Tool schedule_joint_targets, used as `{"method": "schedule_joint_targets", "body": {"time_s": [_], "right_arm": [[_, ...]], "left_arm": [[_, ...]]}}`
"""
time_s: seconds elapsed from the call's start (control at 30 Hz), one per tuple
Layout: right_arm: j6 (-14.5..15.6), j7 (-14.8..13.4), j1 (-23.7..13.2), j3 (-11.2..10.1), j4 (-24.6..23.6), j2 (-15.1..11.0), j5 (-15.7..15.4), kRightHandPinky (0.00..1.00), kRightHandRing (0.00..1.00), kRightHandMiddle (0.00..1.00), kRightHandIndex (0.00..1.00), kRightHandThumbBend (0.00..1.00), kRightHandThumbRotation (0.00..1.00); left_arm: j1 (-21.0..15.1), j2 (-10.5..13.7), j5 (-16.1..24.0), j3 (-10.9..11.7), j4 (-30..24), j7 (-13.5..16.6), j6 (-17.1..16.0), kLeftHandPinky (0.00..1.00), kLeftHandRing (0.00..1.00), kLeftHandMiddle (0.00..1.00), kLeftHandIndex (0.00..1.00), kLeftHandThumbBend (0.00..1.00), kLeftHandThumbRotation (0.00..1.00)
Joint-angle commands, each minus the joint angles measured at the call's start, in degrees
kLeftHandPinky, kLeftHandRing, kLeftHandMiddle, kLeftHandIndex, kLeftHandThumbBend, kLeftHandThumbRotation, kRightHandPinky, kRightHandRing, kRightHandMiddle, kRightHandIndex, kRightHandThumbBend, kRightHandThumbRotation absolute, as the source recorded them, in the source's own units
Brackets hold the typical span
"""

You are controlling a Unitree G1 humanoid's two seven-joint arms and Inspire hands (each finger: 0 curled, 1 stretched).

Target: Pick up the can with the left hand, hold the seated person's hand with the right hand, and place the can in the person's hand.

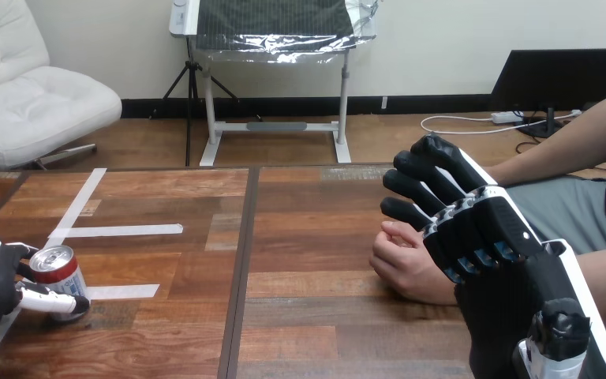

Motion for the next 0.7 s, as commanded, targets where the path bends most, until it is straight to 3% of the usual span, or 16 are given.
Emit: {"method": "schedule_joint_targets", "body": {"time_s": [0.0,0.67], "right_arm": [[-0.8,-0.3,-1.6,0.1,-3.1,0.5,-0.2,0.83,0.86,0.87,0.87,0.96,0.87],[-0.5,-0.6,-1.4,0.1,-3.5,0.2,-0.3,0.83,0.87,0.88,0.88,0.97,0.86]], "left_arm": [[-3.9,-0.4,0.2,1.0,-1.0,1.7,-1.1,0.61,0.7,0.75,0.76,0.85,0.18],[-3.8,-1.0,-1.4,1.7,-0.1,3.7,-3.0,0.57,0.67,0.72,0.73,0.86,0.15]]}}
